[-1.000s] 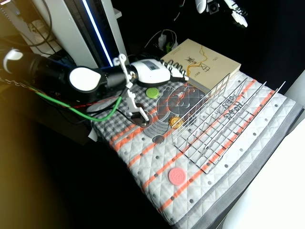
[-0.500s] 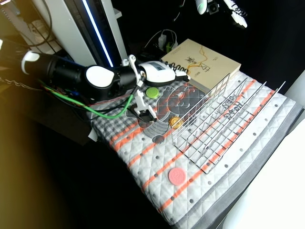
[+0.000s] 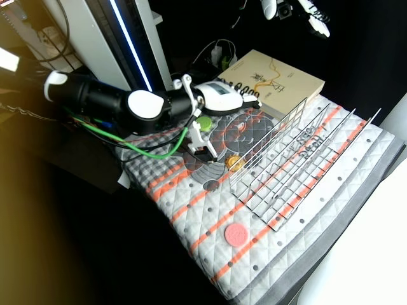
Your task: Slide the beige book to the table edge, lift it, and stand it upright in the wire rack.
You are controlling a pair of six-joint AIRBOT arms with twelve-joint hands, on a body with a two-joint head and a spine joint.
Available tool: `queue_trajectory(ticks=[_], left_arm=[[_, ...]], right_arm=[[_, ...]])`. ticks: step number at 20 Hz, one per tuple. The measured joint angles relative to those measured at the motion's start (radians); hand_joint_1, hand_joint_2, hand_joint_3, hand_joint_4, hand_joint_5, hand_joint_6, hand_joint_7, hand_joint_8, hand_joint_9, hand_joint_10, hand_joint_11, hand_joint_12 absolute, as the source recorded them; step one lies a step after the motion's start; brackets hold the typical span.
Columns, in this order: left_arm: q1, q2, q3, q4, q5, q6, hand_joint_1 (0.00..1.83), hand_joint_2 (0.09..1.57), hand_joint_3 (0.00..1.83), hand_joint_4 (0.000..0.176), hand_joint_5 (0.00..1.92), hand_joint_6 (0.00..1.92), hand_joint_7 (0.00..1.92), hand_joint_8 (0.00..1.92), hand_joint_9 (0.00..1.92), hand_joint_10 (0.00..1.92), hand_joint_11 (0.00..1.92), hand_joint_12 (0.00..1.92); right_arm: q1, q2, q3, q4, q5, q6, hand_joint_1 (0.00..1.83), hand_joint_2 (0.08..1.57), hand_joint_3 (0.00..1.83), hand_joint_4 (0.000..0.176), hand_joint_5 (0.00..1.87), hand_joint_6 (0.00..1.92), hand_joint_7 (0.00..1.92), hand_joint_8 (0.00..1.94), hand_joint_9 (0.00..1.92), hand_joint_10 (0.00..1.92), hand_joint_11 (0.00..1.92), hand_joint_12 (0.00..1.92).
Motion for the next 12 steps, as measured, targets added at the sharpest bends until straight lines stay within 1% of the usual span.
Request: queue_trajectory(ticks=[3,6,8,10,12], left_arm=[[0.0,-0.004,0.001,0.0,-0.002,0.0,0.0,1.34,0.0,0.0,0.0,0.0,0.0,0.0,0.0,0.0,0.0,0.0],[0.0,-0.006,0.002,0.0,-0.001,0.0,0.0,1.35,0.0,0.0,0.0,0.0,0.0,0.0,0.0,0.0,0.0,0.0],[0.0,-0.006,0.002,0.0,-0.001,0.0,0.0,1.35,0.0,0.0,0.0,0.0,0.0,0.0,0.0,0.0,0.0,0.0],[0.0,-0.006,0.002,0.001,-0.001,0.0,0.0,1.35,0.0,0.0,0.0,0.0,0.0,0.0,0.0,0.0,0.0,0.0],[0.0,-0.006,0.002,0.0,-0.001,0.0,0.0,1.35,0.01,0.0,0.0,0.0,0.0,0.0,0.0,0.0,0.0,0.0]], right_arm=[[0.0,-0.01,0.009,0.008,0.003,0.0,0.0,1.4,0.0,0.0,0.2,0.0,0.19,0.0,0.18,0.0,0.07,0.59],[0.0,-0.019,0.021,0.014,-0.003,0.0,0.0,1.41,0.0,0.0,0.21,0.0,0.2,0.0,0.19,0.0,0.06,0.61],[0.0,-0.025,0.024,0.022,-0.003,-0.001,0.0,1.43,0.0,0.0,0.2,0.0,0.18,0.0,0.18,0.0,0.03,0.74],[0.0,-0.039,0.029,0.024,-0.002,-0.003,0.0,1.44,0.0,0.0,0.19,0.0,0.18,0.0,0.18,0.0,0.03,0.76],[0.008,-0.049,0.032,0.023,0.0,-0.006,0.0,1.43,0.0,0.0,0.19,0.0,0.18,0.0,0.18,0.0,0.05,0.88]])
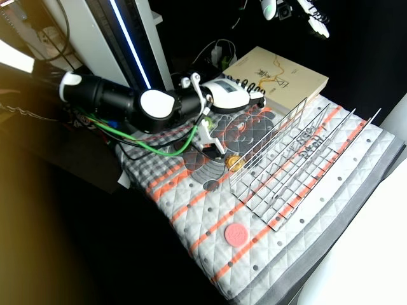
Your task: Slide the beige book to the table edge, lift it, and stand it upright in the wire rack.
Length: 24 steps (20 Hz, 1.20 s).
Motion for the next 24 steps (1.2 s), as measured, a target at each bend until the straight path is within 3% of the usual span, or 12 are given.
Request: queue_trajectory(ticks=[6,24], left_arm=[[0.0,-0.005,0.0,0.002,0.001,0.0,0.0,1.36,0.01,0.0,0.0,0.0,0.0,0.0,0.0,0.0,0.0,0.0],[0.0,-0.005,0.002,0.0,0.0,-0.004,0.0,1.36,0.0,0.0,0.0,0.0,0.0,0.0,0.0,0.0,0.0,0.0]], right_arm=[[0.011,-0.014,0.007,0.008,0.002,-0.012,0.0,1.42,0.0,0.0,0.19,0.0,0.19,0.0,0.18,0.0,0.01,0.78],[0.022,-0.055,0.036,0.013,-0.007,-0.015,0.0,1.43,0.0,0.0,0.22,0.0,0.22,0.0,0.2,0.01,0.05,0.81]])
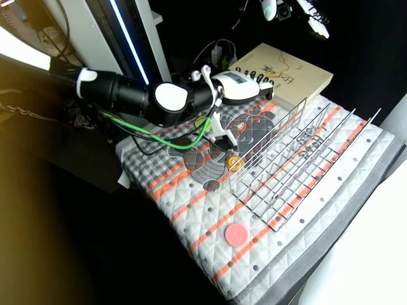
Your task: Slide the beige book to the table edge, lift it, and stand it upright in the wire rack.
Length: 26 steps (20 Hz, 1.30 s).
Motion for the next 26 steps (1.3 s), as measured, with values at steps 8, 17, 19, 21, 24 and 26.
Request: queue_trajectory(ticks=[8,17,19,21,24,26], left_arm=[[0.0,0.0,0.0,0.0,-0.005,0.0,0.01,1.37,0.0,0.0,0.0,0.0,0.0,0.0,0.0,0.0,0.0,0.0],[0.0,-0.003,-0.003,-0.01,-0.022,-0.004,0.01,1.38,0.01,0.0,0.0,0.0,0.0,0.0,0.0,0.0,0.0,0.0],[0.0,-0.006,-0.005,-0.028,-0.031,-0.004,0.05,1.38,0.0,0.0,0.0,0.0,0.0,0.0,0.0,0.0,0.0,0.0],[0.003,-0.026,-0.005,-0.054,-0.069,-0.004,0.07,1.37,0.0,0.0,0.0,0.0,0.0,0.0,0.0,0.0,0.0,0.0],[0.041,-0.078,-0.011,-0.12,-0.156,-0.044,0.16,1.37,0.0,0.0,0.01,0.0,0.0,0.0,0.0,0.0,0.0,0.0],[0.071,-0.117,0.009,-0.171,-0.203,-0.123,0.19,1.37,0.0,0.0,0.01,0.0,0.0,0.0,0.0,0.0,0.0,0.0]], right_arm=[[0.0,-0.016,0.01,0.001,-0.008,0.0,0.0,1.44,0.0,0.0,0.23,0.0,0.23,0.0,0.21,0.01,0.08,0.83],[0.0,0.038,-0.028,0.001,-0.006,0.0,0.0,1.42,0.0,0.0,0.23,0.0,0.23,0.0,0.21,0.0,0.08,0.89],[0.0,0.086,-0.044,0.014,-0.01,-0.001,0.0,1.42,0.0,0.0,0.23,0.0,0.23,0.0,0.21,0.0,0.13,0.92],[0.0,0.132,-0.059,0.037,-0.02,-0.001,0.0,1.43,0.0,0.0,0.21,0.0,0.2,0.0,0.16,0.0,0.01,0.8],[0.0,0.184,-0.093,0.098,-0.008,-0.003,0.0,1.44,0.0,0.0,0.22,0.01,0.21,0.01,0.17,0.01,0.08,0.95],[-0.001,0.222,-0.121,0.155,0.023,-0.032,0.02,1.44,0.0,0.0,0.23,0.01,0.21,0.0,0.17,0.0,0.1,0.97]])
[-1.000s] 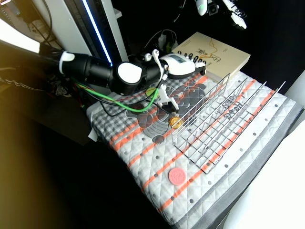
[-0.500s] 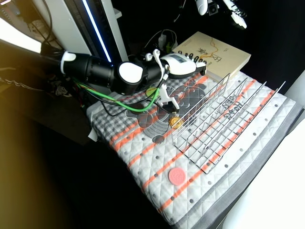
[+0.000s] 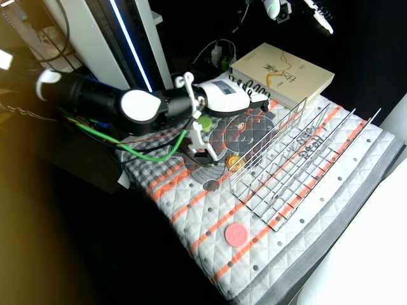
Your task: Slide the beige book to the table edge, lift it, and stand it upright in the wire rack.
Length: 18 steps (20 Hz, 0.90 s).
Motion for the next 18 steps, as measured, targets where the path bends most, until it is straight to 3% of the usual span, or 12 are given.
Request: queue_trajectory(ticks=[1,2,3,5,6,8,9,10,12,15,17,18], left_arm=[[0.014,-0.014,0.019,-0.028,-0.016,-0.061,0.22,1.35,0.0,0.0,0.0,0.0,0.0,0.0,0.01,0.0,0.0,0.0],[0.022,-0.021,0.039,-0.046,-0.022,-0.109,0.29,1.35,0.0,0.0,0.05,0.01,0.06,0.02,0.06,0.02,0.0,0.0],[0.029,-0.025,0.059,-0.055,-0.02,-0.151,0.32,1.35,0.0,0.0,0.08,0.01,0.1,0.01,0.1,0.01,0.03,0.02],[0.031,-0.032,0.098,-0.065,0.014,-0.22,0.43,1.28,0.0,0.0,0.18,0.0,0.23,0.01,0.21,0.0,0.0,0.53],[0.037,-0.039,0.117,-0.064,0.031,-0.253,0.43,1.28,0.0,0.0,0.18,0.0,0.23,0.01,0.21,0.0,0.0,0.53],[0.046,-0.064,0.172,-0.062,0.117,-0.351,0.5,1.16,0.0,0.0,0.29,0.01,0.37,0.01,0.33,0.01,0.0,0.8],[0.053,-0.075,0.203,-0.06,0.166,-0.399,0.52,1.13,0.0,0.0,0.3,0.0,0.42,0.01,0.37,0.01,0.0,0.81],[0.053,-0.079,0.22,-0.063,0.206,-0.42,0.5,1.08,0.0,0.0,0.33,0.0,0.5,0.01,0.43,0.02,0.0,0.94],[0.053,-0.083,0.237,-0.068,0.253,-0.425,0.57,1.06,0.0,0.0,0.36,0.01,0.5,0.0,0.47,0.02,0.02,0.98],[0.053,-0.108,0.243,-0.074,0.286,-0.427,0.62,1.06,0.0,0.0,0.38,0.01,0.49,0.01,0.48,0.02,0.03,0.99],[0.053,-0.124,0.256,-0.08,0.326,-0.428,0.57,1.08,0.0,0.0,0.39,0.0,0.55,0.0,0.55,0.01,0.03,1.22],[0.053,-0.127,0.262,-0.087,0.336,-0.43,0.62,1.08,0.0,0.0,0.38,0.0,0.54,0.0,0.51,0.0,0.01,1.21]], right_arm=[[-0.002,0.026,-0.019,0.048,0.021,-0.027,0.0,1.44,0.0,0.0,0.19,0.0,0.18,0.0,0.13,0.0,0.0,0.69],[-0.008,0.05,-0.035,0.102,0.044,-0.056,0.0,1.45,0.0,0.0,0.18,0.0,0.16,0.0,0.12,0.0,0.0,0.67],[-0.021,0.077,-0.053,0.153,0.066,-0.082,0.0,1.48,0.0,0.0,0.19,0.0,0.19,0.0,0.15,0.0,0.0,0.76],[-0.045,0.125,-0.083,0.227,0.112,-0.132,0.0,1.48,0.0,0.0,0.16,0.0,0.16,0.0,0.12,0.01,0.0,0.51],[-0.054,0.144,-0.094,0.254,0.126,-0.15,0.0,1.48,0.0,0.0,0.16,0.0,0.16,0.0,0.12,0.01,0.0,0.51],[-0.07,0.185,-0.109,0.305,0.184,-0.156,0.02,1.51,0.0,0.0,0.17,0.0,0.17,0.0,0.14,0.0,0.02,0.41],[-0.079,0.207,-0.12,0.334,0.206,-0.166,0.05,1.49,0.0,0.0,0.19,0.0,0.19,0.0,0.16,0.0,0.02,0.51],[-0.086,0.226,-0.135,0.359,0.219,-0.198,0.15,1.49,0.0,0.0,0.21,0.01,0.19,0.0,0.18,0.0,0.01,0.53],[-0.099,0.239,-0.153,0.389,0.239,-0.236,0.18,1.49,0.0,0.0,0.22,0.0,0.22,0.01,0.19,0.0,0.0,0.52],[-0.114,0.237,-0.153,0.391,0.238,-0.238,0.16,1.49,0.0,0.0,0.24,0.0,0.24,0.0,0.21,0.0,0.05,0.4],[-0.119,0.236,-0.153,0.397,0.238,-0.238,0.15,1.49,0.0,0.0,0.25,0.0,0.21,0.0,0.2,0.0,0.08,0.32],[-0.119,0.236,-0.153,0.4,0.239,-0.238,0.15,1.49,0.0,0.0,0.26,0.01,0.22,0.0,0.21,0.0,0.09,0.31]])
